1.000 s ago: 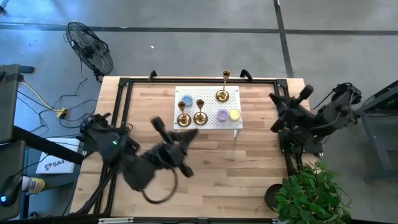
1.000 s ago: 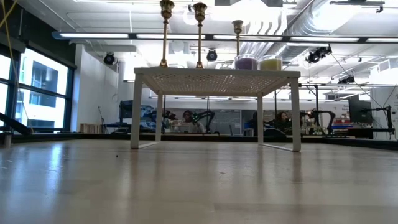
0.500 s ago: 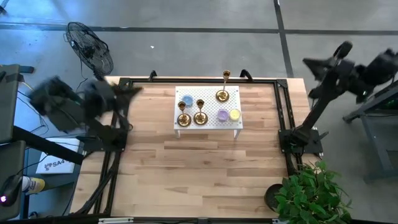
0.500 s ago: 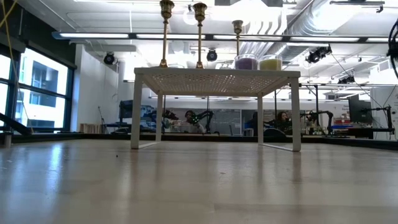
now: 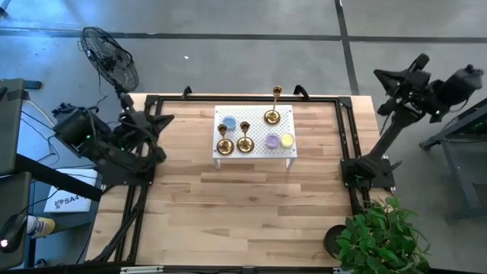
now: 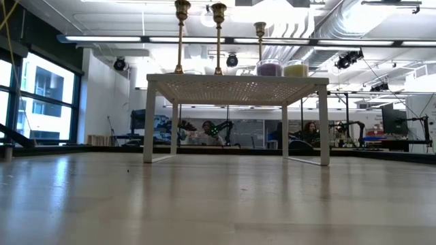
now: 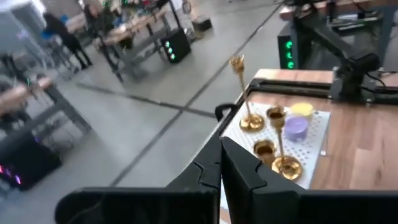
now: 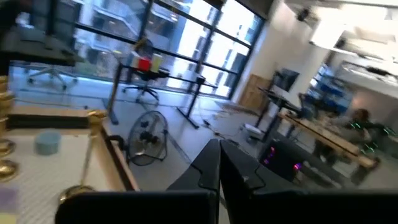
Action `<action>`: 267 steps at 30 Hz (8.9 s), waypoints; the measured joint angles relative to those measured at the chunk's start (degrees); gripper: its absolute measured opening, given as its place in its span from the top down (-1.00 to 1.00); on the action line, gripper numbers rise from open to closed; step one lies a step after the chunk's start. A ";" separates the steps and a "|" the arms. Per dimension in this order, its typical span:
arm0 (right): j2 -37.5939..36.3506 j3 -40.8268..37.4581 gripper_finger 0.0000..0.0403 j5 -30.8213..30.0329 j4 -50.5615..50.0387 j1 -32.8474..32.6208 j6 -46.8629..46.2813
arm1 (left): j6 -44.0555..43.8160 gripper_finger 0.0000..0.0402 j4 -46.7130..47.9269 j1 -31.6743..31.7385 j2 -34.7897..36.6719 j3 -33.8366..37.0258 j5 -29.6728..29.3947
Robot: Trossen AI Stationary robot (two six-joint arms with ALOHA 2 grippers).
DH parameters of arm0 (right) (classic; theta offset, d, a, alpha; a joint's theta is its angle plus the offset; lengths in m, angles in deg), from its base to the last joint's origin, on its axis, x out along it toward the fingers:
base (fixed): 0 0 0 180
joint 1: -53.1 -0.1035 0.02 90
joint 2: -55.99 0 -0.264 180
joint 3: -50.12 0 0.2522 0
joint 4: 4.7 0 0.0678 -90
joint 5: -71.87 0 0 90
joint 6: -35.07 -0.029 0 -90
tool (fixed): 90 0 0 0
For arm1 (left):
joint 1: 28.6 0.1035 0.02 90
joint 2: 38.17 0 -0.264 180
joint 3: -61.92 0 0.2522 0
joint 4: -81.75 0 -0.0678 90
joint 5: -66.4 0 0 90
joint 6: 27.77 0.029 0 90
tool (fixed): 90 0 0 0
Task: Pick & Place candle stick holders
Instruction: Return to Home Position
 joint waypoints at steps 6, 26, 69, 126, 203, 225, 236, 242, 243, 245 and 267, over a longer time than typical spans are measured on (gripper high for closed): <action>-2.98 -0.95 1.00 25.67 -25.09 9.85 -26.31 | -14.28 1.00 -0.45 -0.04 9.10 15.75 2.90; -20.51 -28.63 1.00 70.90 -5.19 36.04 -33.11 | 19.43 1.00 -82.15 0.00 39.28 78.65 17.59; -20.12 -74.58 1.00 71.66 42.91 38.23 -29.25 | 26.68 1.00 -119.64 0.02 41.28 110.66 45.70; -20.05 -74.60 1.00 87.96 39.95 69.11 -30.91 | 32.63 1.00 -100.52 40.52 57.47 110.81 74.68; -20.05 -74.64 1.00 88.22 39.79 69.10 -33.86 | 24.02 1.00 -92.97 40.51 72.83 110.81 72.68; -20.05 -74.64 1.00 88.22 39.96 69.12 -33.86 | 24.02 1.00 -91.06 40.50 72.62 110.81 72.64; -20.06 -74.64 1.00 88.22 40.03 69.11 -33.86 | 24.02 1.00 -91.07 40.50 72.62 110.81 72.66; -20.05 -74.64 1.00 88.21 40.05 69.12 -33.86 | 24.02 1.00 -91.08 40.50 72.62 110.81 72.66; -20.05 -74.64 1.00 88.20 40.05 69.12 -33.86 | 24.02 1.00 -91.08 40.50 72.62 110.81 72.65; -20.05 -74.64 1.00 88.20 40.07 69.12 -33.86 | 24.02 1.00 -91.08 40.50 72.62 110.81 72.64; -20.05 -74.64 1.00 88.22 40.09 69.10 -33.86 | 24.02 1.00 -91.08 40.50 72.62 110.81 72.66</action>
